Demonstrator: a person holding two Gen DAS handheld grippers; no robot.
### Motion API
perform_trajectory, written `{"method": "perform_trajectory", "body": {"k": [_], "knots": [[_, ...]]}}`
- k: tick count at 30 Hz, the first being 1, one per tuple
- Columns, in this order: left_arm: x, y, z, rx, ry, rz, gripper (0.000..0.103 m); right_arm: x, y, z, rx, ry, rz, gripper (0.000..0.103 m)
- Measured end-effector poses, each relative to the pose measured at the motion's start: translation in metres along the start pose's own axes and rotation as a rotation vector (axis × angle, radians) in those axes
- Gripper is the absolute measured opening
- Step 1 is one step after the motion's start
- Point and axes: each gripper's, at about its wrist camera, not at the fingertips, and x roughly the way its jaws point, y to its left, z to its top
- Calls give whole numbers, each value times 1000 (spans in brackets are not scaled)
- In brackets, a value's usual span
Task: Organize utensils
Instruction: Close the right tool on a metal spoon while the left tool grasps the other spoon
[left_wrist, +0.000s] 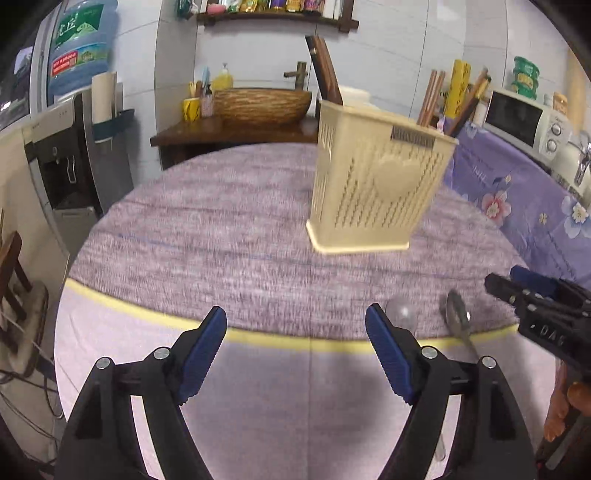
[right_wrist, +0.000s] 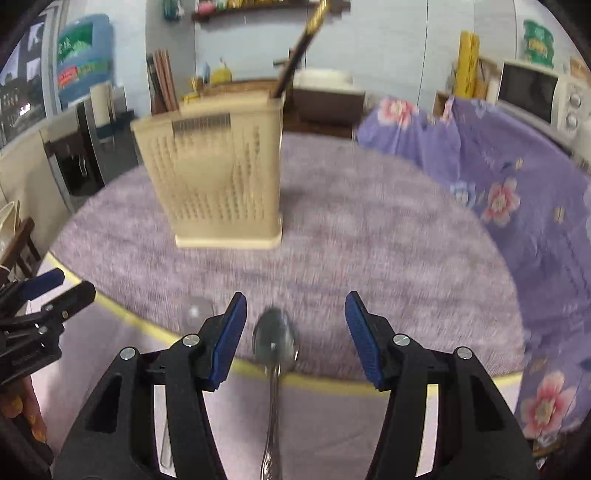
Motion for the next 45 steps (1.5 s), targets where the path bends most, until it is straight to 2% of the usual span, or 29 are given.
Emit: {"method": "perform_trajectory", "body": {"k": [2, 7, 13, 21, 23, 26, 33, 42, 45], "knots": [[2, 0, -8, -2, 16, -7, 77, 12, 3, -11, 6, 57, 3, 56], [-1, -1, -15, -2, 19, -13, 77, 31, 1, -25, 37, 136, 5, 56], [-3, -2, -17, -7, 14, -20, 78, 44, 2, -30, 46, 173, 20, 56], [0, -7, -20, 1, 27, -27, 78, 57, 15, -19, 15, 174, -2, 56], [1, -10, -20, 6, 30, -28, 78, 60, 15, -16, 17, 168, -1, 52], [3, -15, -21, 20, 40, -38, 78, 59, 12, -15, 20, 159, 1, 38], [11, -40, -21, 79, 69, -69, 78, 45, -5, -13, 93, 121, 38, 38], [46, -85, -10, 157, 143, -80, 78, -20, -26, 2, 130, -32, 34, 38], [61, -93, -7, 170, 179, -63, 71, -29, -27, 1, 122, -53, 30, 38]]}}
